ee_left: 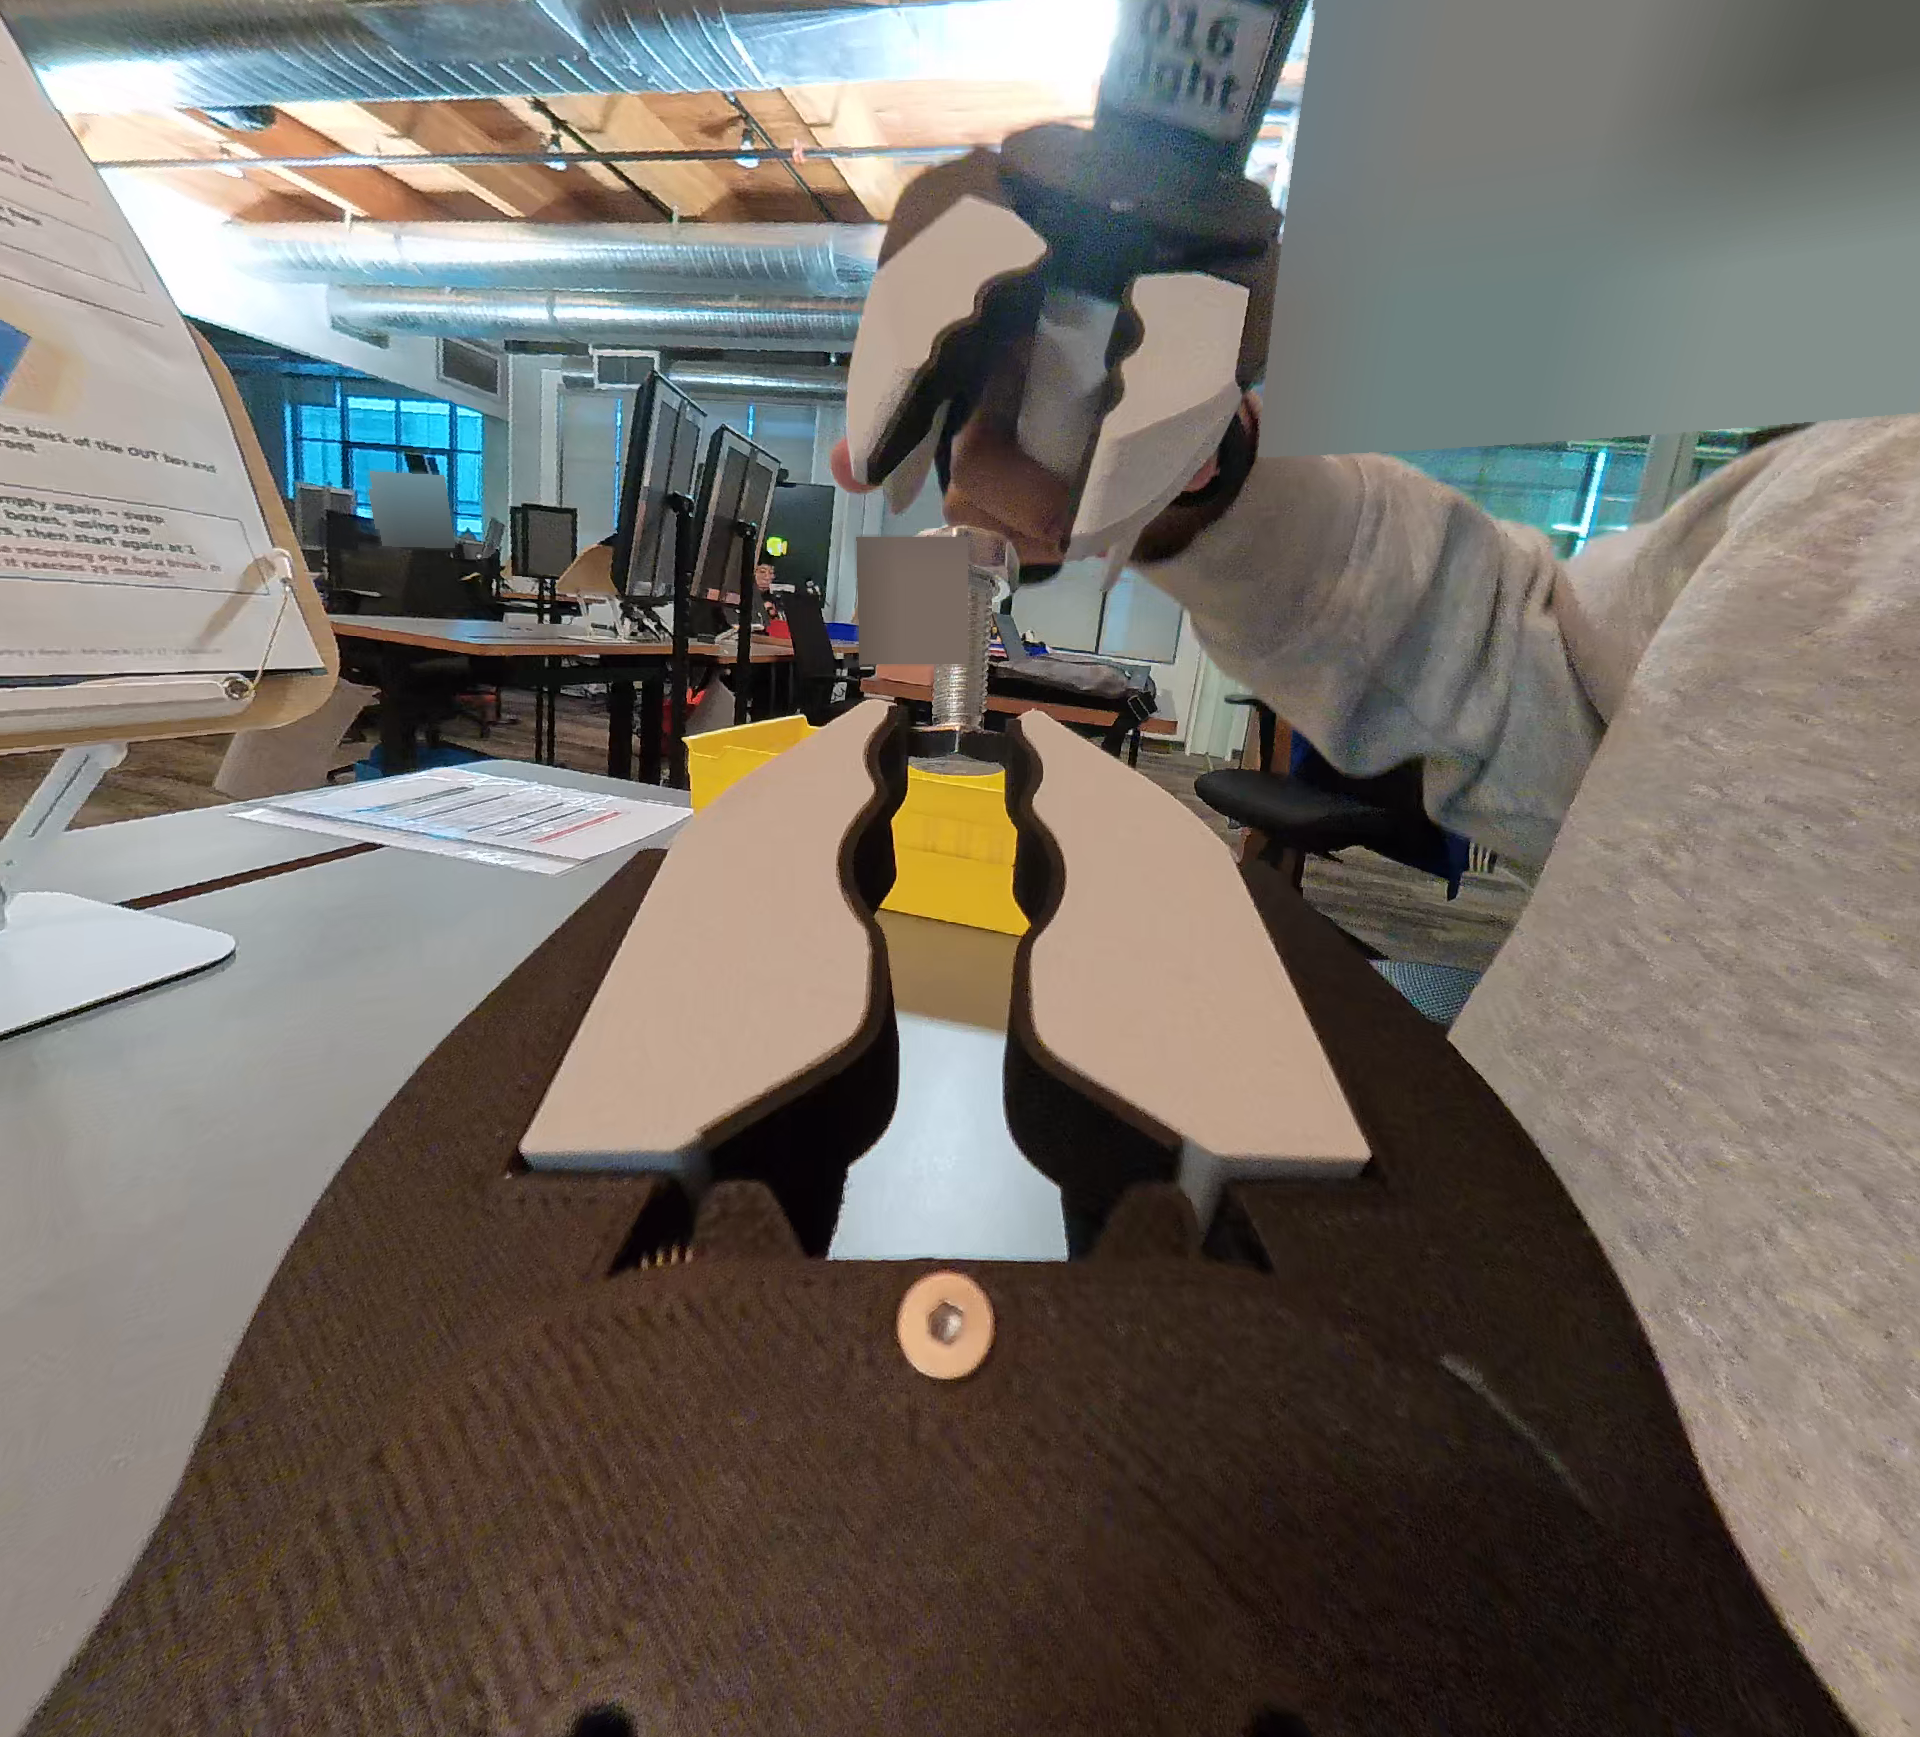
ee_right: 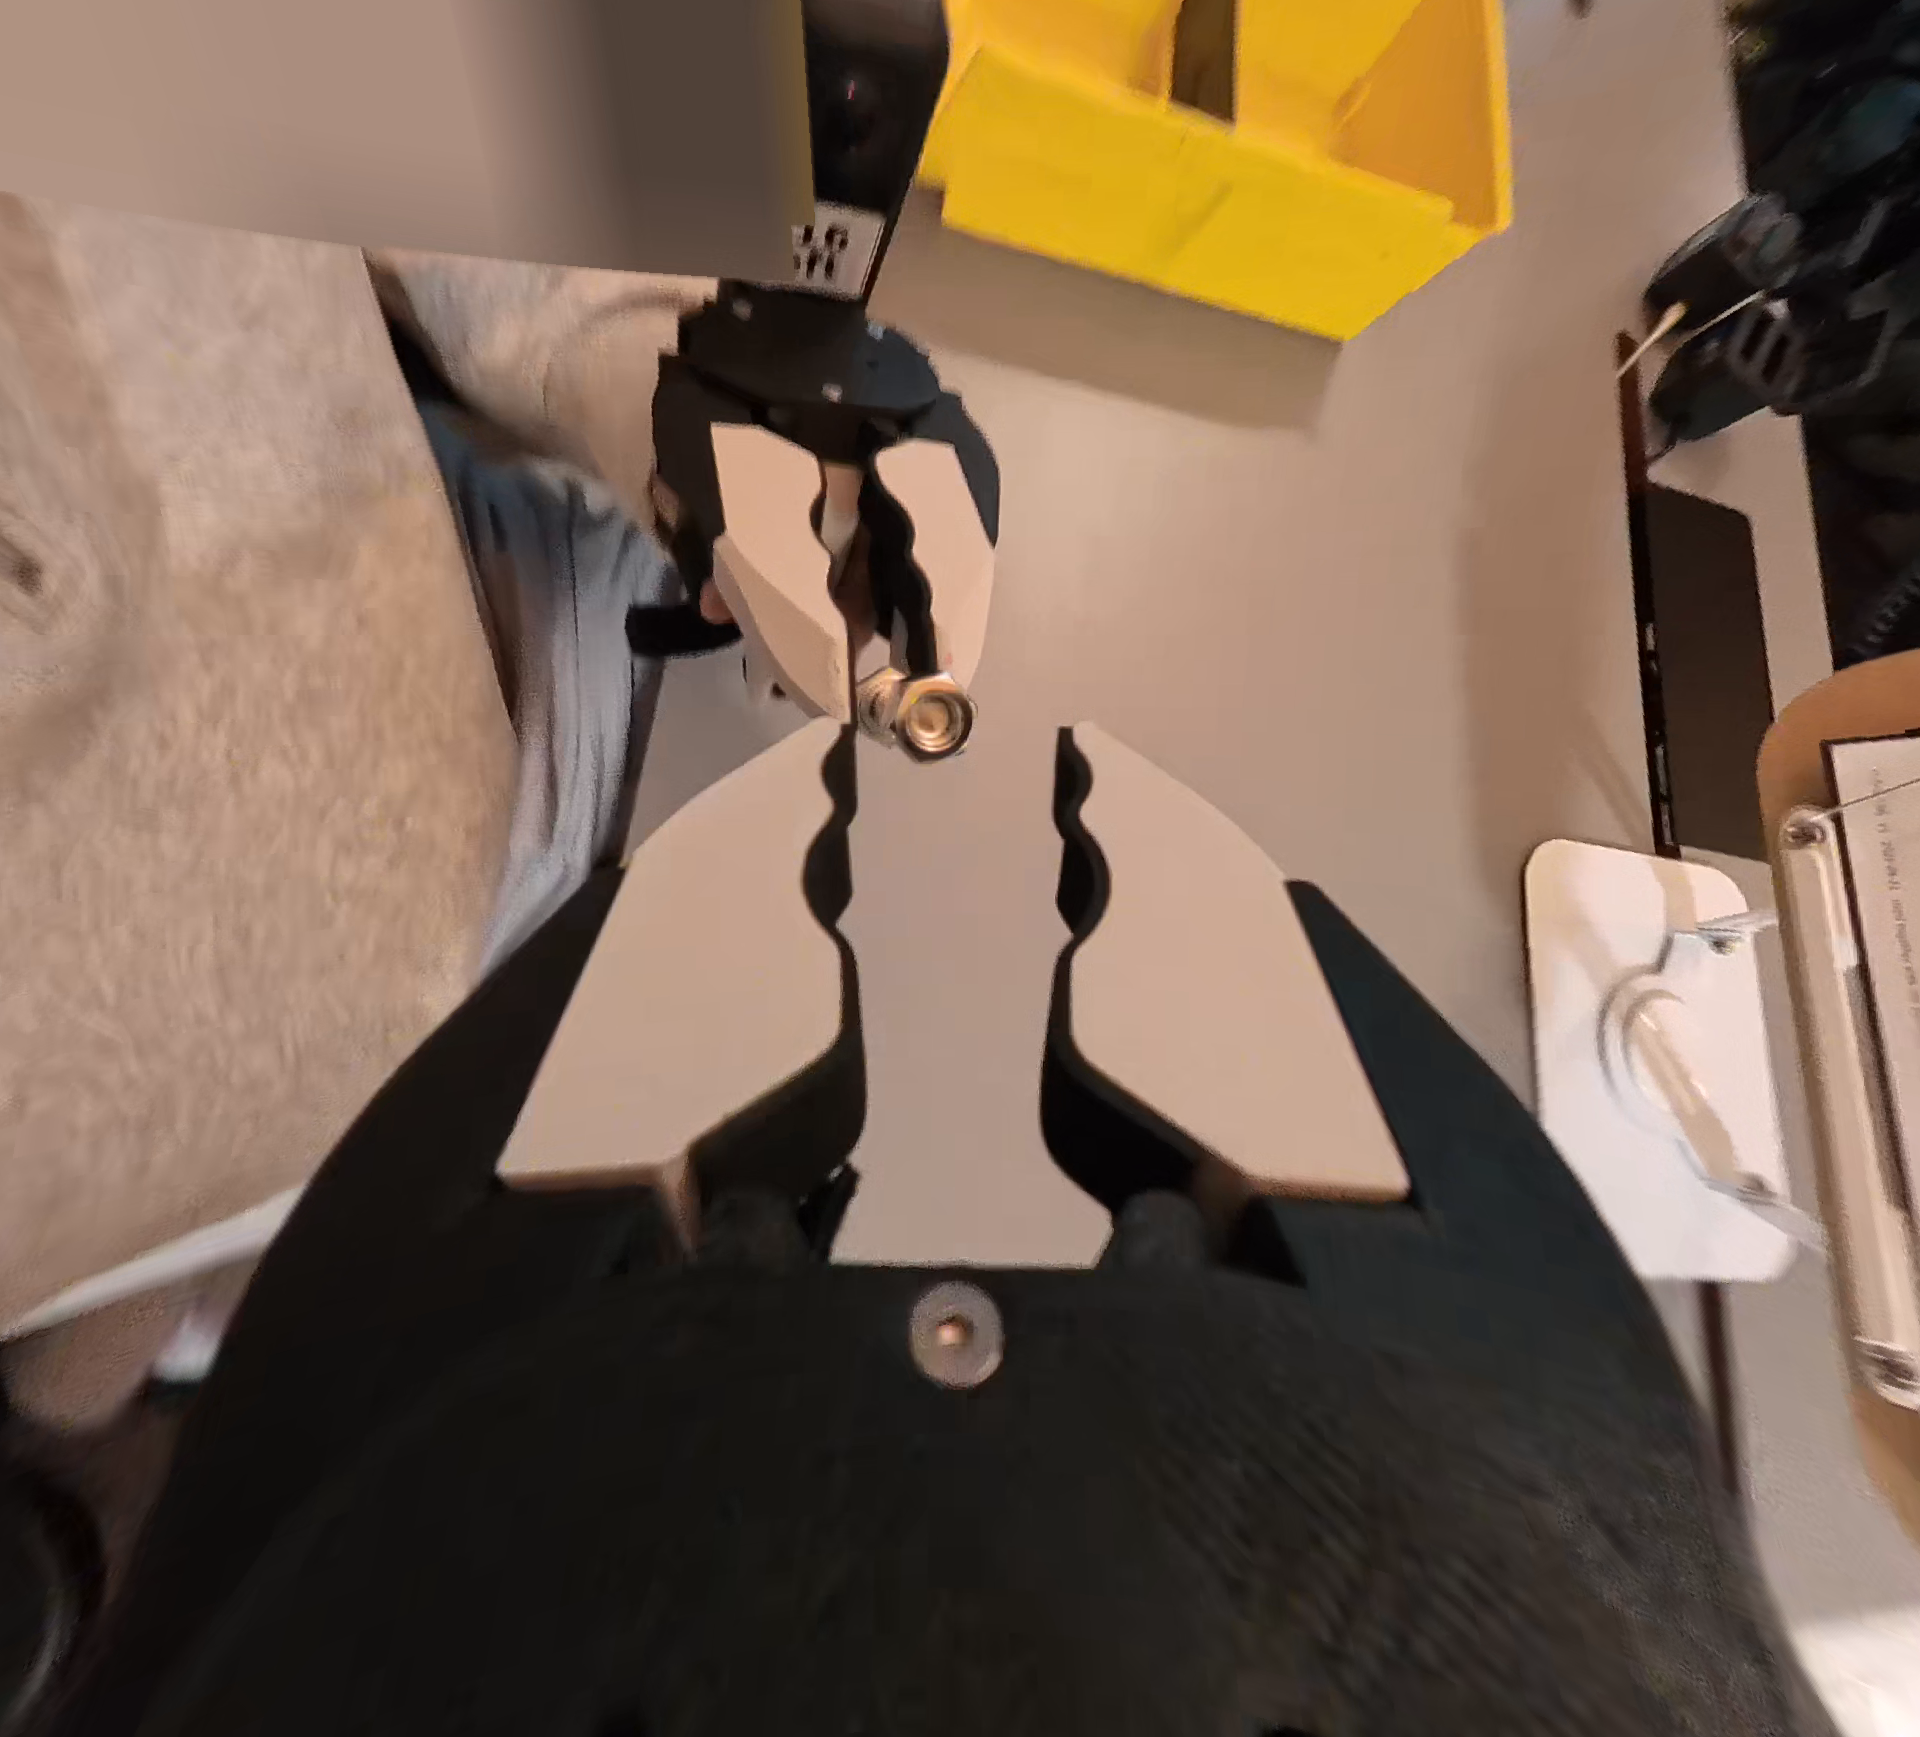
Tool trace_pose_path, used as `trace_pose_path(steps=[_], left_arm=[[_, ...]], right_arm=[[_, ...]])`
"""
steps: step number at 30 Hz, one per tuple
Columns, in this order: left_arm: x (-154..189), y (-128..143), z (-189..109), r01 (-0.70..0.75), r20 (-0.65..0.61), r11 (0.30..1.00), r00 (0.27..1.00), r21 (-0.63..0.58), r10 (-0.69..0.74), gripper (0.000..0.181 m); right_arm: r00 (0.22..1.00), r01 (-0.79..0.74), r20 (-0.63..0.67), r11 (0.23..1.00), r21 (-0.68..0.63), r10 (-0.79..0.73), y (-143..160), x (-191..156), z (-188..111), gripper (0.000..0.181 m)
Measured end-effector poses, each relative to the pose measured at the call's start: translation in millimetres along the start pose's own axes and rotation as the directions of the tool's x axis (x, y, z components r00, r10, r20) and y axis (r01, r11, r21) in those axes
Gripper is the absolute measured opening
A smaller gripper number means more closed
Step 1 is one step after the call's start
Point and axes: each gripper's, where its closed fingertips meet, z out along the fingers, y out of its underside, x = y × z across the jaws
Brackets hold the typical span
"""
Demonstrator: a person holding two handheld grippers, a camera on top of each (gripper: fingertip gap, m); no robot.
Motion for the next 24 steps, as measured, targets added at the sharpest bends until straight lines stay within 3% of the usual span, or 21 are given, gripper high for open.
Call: trace_pose_path(steps=[1,8,11,14,18,24], left_arm=[[0,1,0,-0.001,0.000,1.000,1.000,-0.005,0.001,0.019],[-11,14,0,0.018,0.049,0.999,0.999,-0.041,-0.016,0.019],[-7,26,4,0.030,0.057,0.997,0.998,-0.070,-0.026,0.019],[0,30,12,0.048,0.066,0.997,0.997,-0.066,-0.044,0.019],[11,39,27,0.014,0.041,0.995,0.999,-0.102,-0.010,0.019],[17,51,36,0.098,0.017,0.989,0.995,-0.108,-0.097,0.018]], right_arm=[[0.999,-0.039,-0.014,0.997,0.070,0.040,0,0,-2,0.038],[0.956,-0.237,-0.044,0.852,0.467,0.290,37,-2,7,0.030],[0.957,-0.247,0.038,0.744,0.621,0.287,44,-19,10,0.026],[0.950,-0.226,0.024,0.633,0.740,0.311,57,-22,1,0.022],[0.919,-0.313,0.122,0.506,0.804,0.374,67,-20,-11,0.015],[0.906,-0.371,0.197,0.481,0.794,0.374,64,-26,-1,0.018]])
